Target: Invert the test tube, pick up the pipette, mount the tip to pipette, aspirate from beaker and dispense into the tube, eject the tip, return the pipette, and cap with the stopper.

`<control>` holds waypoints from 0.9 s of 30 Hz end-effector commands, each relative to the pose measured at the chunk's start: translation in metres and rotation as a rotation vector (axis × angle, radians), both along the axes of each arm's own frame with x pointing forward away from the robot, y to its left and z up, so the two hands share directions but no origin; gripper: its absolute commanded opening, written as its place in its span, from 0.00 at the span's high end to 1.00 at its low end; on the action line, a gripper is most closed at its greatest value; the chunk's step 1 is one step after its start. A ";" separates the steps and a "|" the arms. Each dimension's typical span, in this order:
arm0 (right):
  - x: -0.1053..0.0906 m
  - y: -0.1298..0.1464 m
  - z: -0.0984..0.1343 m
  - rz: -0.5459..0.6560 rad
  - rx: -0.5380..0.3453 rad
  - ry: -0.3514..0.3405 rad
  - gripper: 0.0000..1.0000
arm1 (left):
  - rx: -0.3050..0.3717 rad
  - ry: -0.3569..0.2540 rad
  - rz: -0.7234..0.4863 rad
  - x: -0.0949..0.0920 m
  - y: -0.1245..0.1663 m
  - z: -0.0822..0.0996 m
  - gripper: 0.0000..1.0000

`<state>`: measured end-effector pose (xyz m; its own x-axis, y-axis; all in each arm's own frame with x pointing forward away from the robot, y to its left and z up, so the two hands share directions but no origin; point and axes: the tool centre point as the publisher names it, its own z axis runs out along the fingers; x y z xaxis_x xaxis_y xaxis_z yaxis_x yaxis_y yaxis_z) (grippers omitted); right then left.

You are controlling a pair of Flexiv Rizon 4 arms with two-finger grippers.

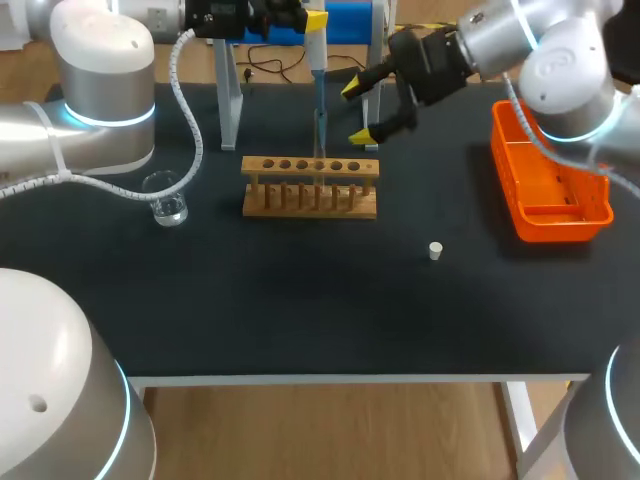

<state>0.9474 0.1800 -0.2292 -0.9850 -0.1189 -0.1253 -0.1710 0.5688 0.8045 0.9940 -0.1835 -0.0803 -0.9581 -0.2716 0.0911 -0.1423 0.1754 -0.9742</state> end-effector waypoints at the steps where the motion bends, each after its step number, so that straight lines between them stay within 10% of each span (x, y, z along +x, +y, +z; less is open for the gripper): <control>1: 0.013 0.014 -0.007 0.040 -0.015 0.046 0.00 | 0.001 0.000 0.001 0.000 0.000 0.001 1.00; 27: 0.021 0.034 -0.061 0.032 -0.044 0.113 0.00 | 0.001 0.000 0.001 0.000 0.000 0.001 1.00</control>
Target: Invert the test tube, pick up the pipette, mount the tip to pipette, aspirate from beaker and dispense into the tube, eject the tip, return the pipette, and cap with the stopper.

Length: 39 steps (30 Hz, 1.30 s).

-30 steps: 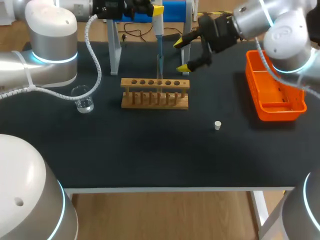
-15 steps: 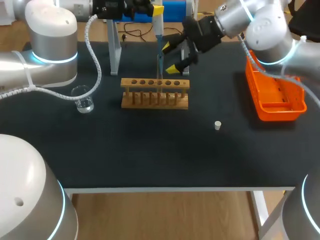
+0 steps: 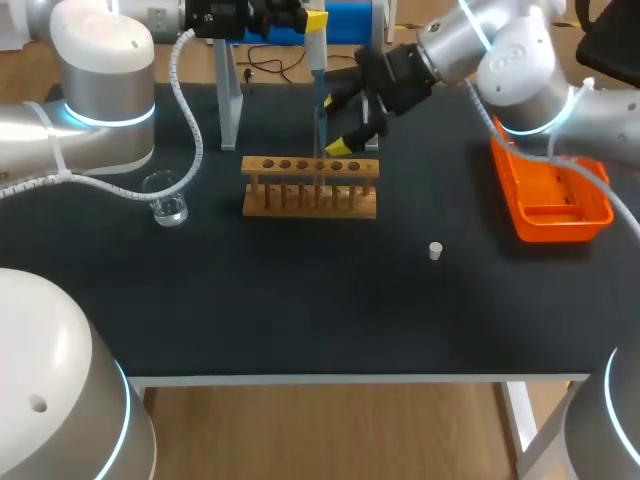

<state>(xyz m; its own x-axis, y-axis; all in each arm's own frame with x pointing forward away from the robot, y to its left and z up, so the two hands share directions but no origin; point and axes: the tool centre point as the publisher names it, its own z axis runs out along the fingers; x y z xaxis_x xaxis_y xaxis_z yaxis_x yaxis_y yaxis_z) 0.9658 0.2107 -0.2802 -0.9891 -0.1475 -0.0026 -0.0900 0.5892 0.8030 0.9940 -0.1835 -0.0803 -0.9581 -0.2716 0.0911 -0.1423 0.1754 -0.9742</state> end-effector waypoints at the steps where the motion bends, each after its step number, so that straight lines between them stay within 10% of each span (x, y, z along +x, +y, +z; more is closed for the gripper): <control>1: 0.003 0.004 -0.012 0.008 -0.023 -0.006 0.00 | 0.001 0.000 0.001 0.000 0.000 0.001 1.00; 39: 0.005 0.025 -0.031 -0.005 -0.047 0.000 0.00 | 0.001 0.000 0.001 0.000 0.000 0.001 1.00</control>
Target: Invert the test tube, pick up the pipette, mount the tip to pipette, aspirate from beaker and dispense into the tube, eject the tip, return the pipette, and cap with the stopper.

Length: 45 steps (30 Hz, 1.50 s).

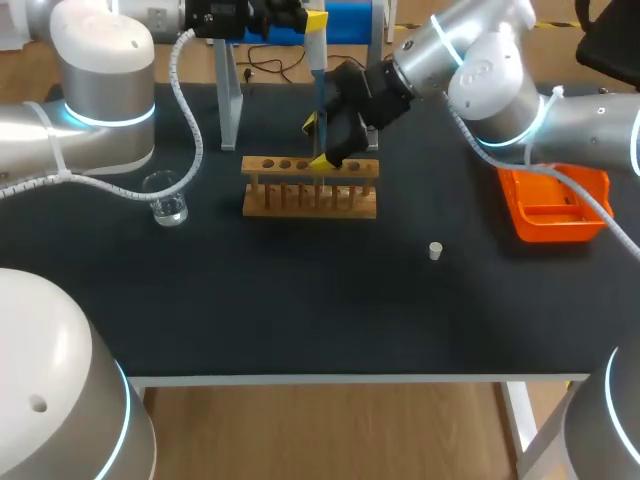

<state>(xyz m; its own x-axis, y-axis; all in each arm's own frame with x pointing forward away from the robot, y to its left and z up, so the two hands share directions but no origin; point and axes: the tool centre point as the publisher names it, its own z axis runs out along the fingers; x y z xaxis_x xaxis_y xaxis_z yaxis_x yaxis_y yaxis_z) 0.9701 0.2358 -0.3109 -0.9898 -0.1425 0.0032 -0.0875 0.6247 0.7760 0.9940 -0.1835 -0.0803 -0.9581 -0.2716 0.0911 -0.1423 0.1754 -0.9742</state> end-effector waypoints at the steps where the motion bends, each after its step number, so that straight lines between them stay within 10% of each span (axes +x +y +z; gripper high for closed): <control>1: 0.000 0.000 0.000 0.000 -0.002 0.001 0.00 | 0.001 0.000 0.001 0.000 0.000 0.001 1.00; 45: 0.000 0.000 0.000 0.000 -0.002 0.001 0.00 | 0.036 -0.032 0.025 -0.007 -0.006 0.025 1.00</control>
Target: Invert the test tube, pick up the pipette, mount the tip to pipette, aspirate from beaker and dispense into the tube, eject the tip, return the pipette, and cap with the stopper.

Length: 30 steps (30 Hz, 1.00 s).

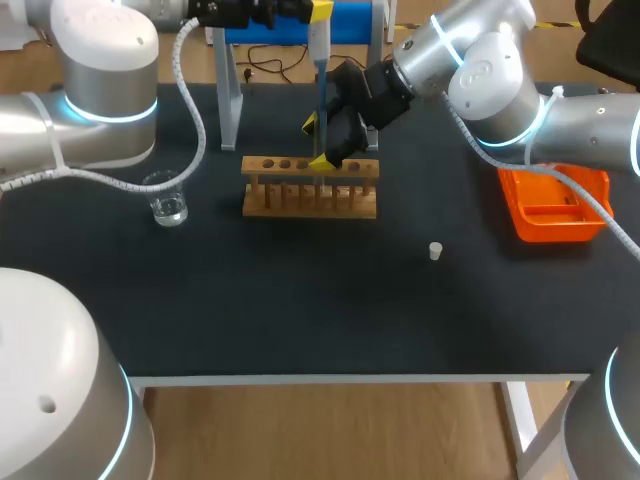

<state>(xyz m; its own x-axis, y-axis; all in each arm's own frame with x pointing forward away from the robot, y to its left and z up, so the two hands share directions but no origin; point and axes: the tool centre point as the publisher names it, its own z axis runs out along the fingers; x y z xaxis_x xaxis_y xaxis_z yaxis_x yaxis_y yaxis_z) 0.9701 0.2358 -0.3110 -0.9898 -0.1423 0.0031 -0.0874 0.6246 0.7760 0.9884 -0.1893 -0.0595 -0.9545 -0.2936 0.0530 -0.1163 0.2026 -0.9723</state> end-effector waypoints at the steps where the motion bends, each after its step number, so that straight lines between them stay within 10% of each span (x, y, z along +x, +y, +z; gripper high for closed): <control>1: 0.000 0.000 0.000 0.000 -0.002 0.001 0.00 | 0.007 -0.002 0.005 -0.002 0.000 0.005 1.00; 30: 0.000 0.000 0.000 0.000 -0.002 0.001 0.00 | 0.050 -0.045 0.010 -0.010 -0.009 0.029 1.00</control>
<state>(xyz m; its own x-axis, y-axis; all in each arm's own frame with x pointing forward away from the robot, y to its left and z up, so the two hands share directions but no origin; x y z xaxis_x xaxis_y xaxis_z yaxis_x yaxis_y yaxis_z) 0.9701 0.2358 -0.3110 -0.9898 -0.1423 0.0031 -0.0874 0.6246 0.7760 0.9809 -0.1974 -0.0331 -0.9542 -0.2991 -0.0044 -0.0735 0.2488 -0.9658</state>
